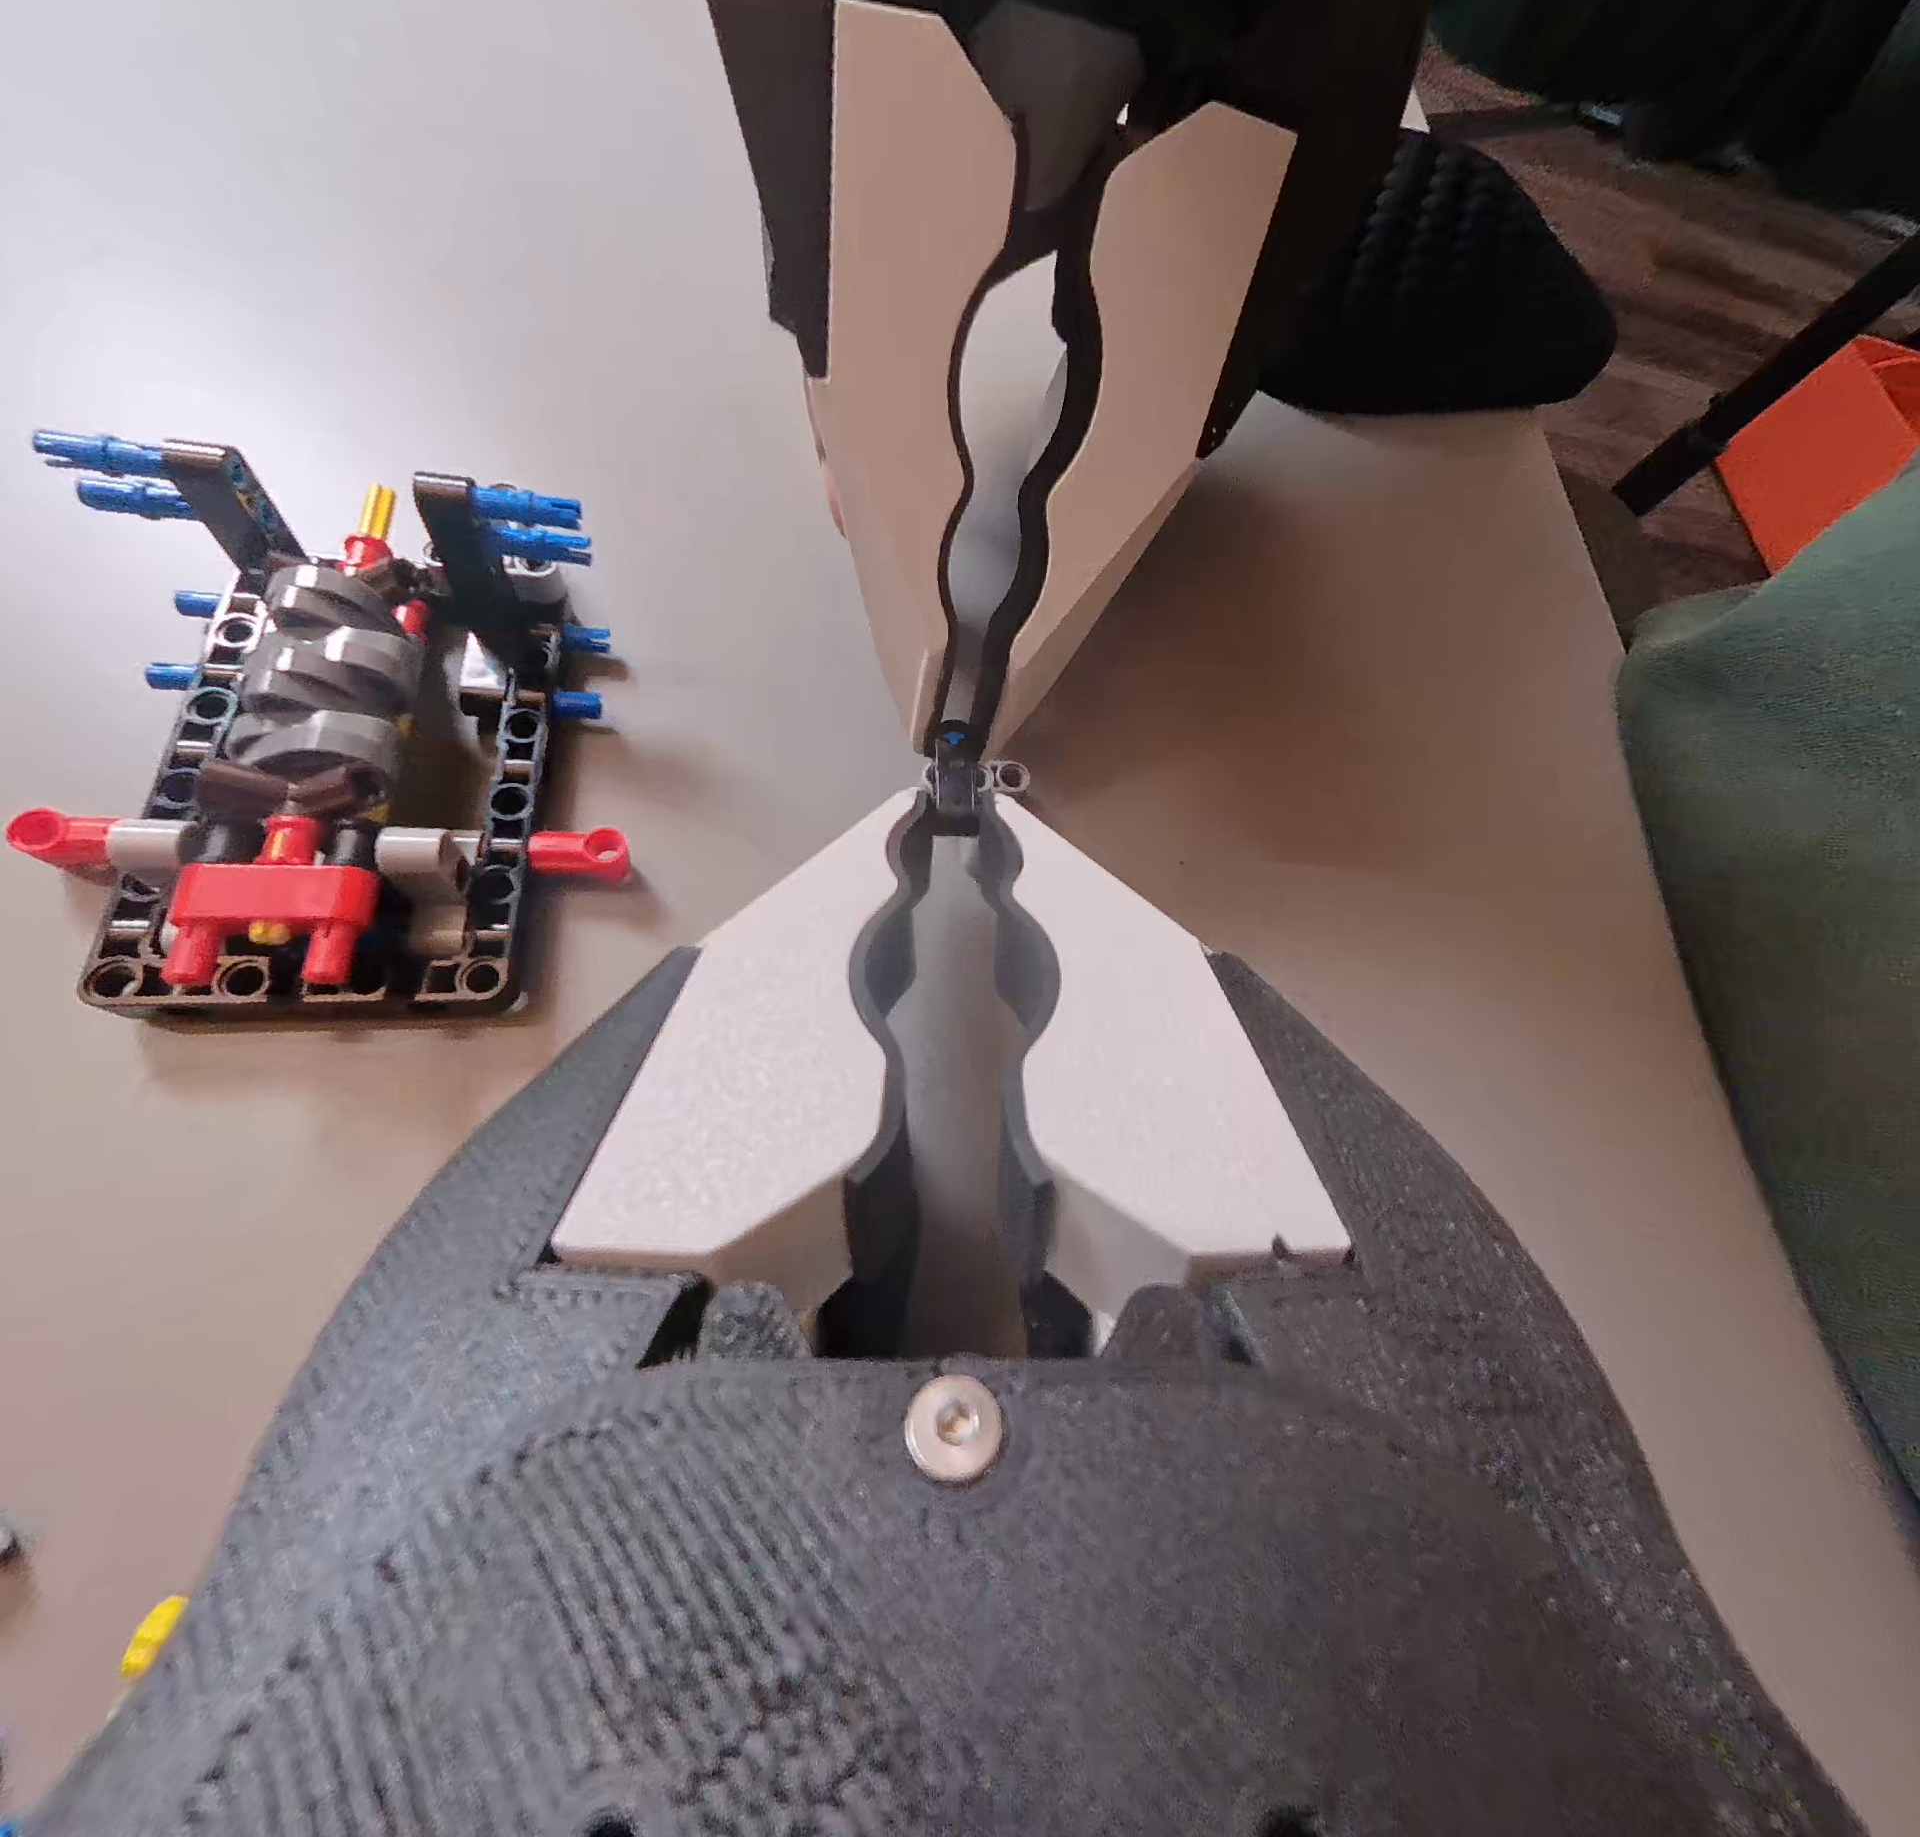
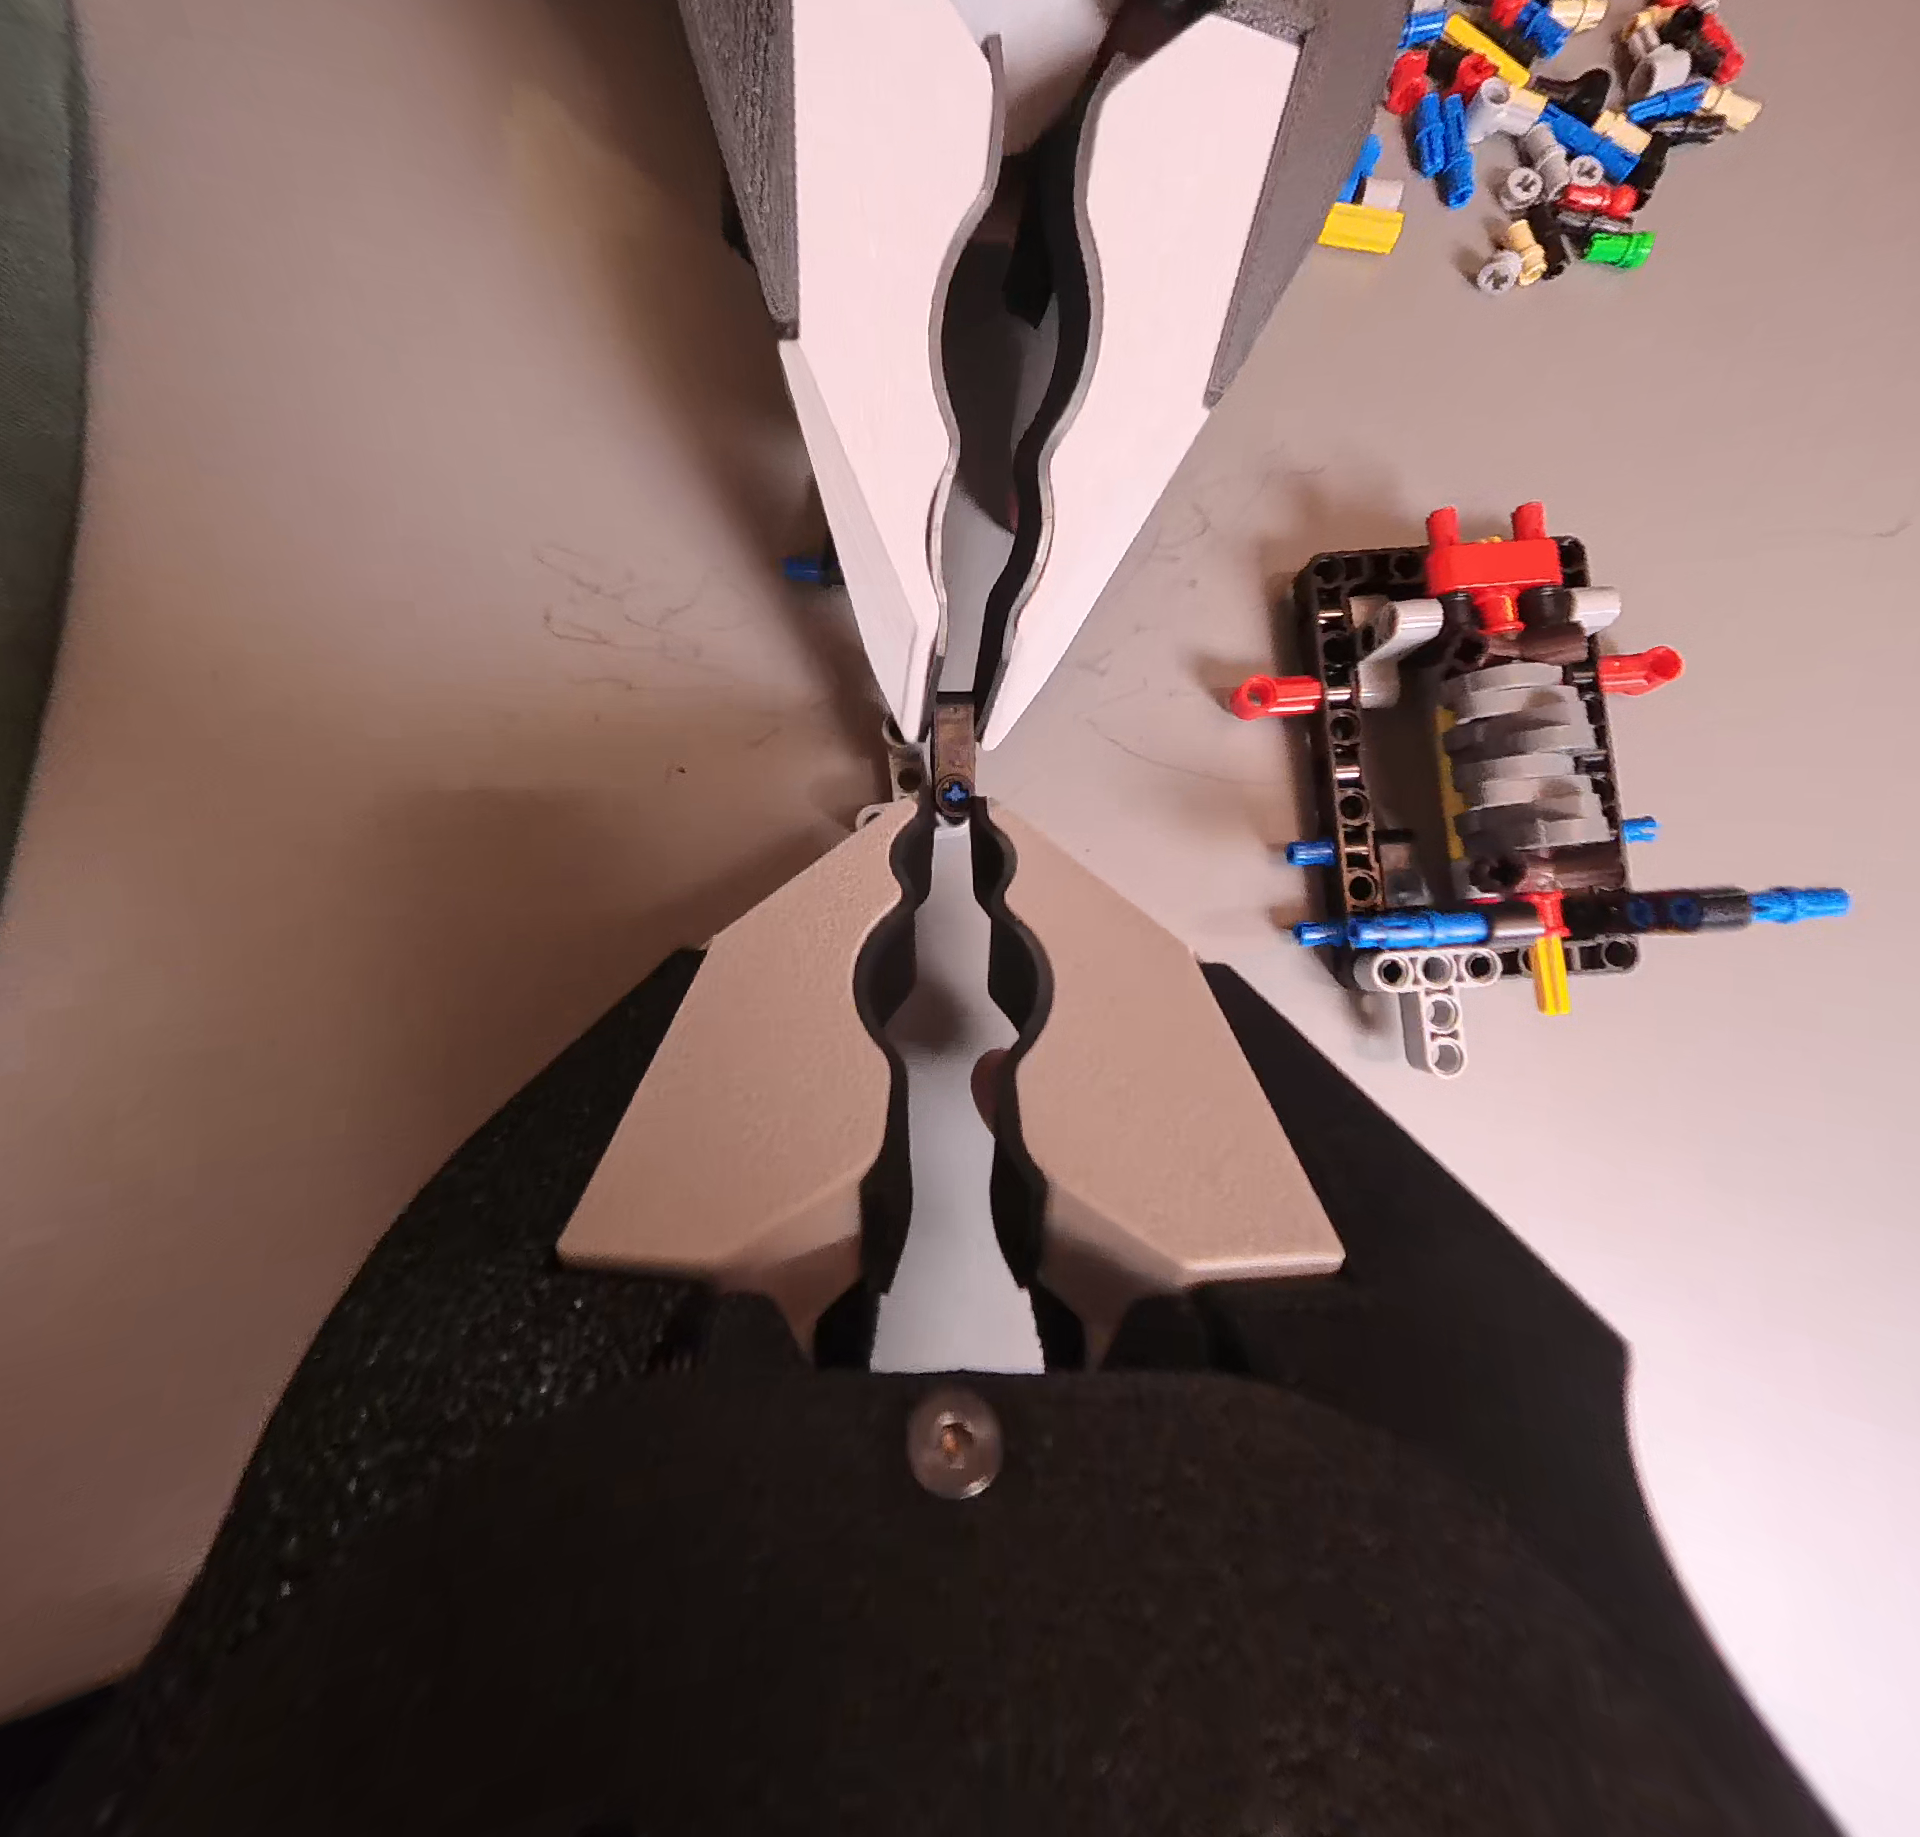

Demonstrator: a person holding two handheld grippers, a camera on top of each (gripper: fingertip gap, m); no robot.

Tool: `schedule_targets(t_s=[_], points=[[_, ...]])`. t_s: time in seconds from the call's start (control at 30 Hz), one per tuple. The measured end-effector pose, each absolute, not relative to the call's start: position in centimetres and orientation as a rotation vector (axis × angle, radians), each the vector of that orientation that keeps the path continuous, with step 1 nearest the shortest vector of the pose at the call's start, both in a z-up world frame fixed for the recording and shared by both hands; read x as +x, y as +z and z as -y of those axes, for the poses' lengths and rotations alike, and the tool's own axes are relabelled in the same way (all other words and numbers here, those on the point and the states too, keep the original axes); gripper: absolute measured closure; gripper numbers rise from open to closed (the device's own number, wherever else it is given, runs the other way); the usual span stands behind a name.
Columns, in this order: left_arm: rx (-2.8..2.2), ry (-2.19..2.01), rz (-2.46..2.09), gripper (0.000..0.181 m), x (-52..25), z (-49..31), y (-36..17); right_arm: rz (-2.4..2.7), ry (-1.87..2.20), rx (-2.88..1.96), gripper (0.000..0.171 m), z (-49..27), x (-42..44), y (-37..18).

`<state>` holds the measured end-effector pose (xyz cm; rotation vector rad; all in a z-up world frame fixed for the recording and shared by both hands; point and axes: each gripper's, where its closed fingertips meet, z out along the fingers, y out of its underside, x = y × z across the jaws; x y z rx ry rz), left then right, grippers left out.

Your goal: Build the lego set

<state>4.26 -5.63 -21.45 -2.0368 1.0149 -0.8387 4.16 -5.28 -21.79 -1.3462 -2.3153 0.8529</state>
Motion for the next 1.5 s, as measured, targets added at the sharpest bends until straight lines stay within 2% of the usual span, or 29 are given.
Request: schedule_targets(t_s=[0.7,1.13,1.5], points=[[-2.035,-0.803,-1.022,0.171,4.36,5.66,-21.28,2.434,0.619,-1.318,0.167,5.08,4.17,-21.94],[-2.037,-0.77,-1.033,0.174,4.31,5.59,-21.15,2.354,0.819,-1.422,0.167,5.34,4.25,-21.92],[-2.048,-0.78,-1.059,0.174,4.49,6.01,-21.5,2.372,0.813,-1.384,0.167,5.79,4.3,-21.89]])
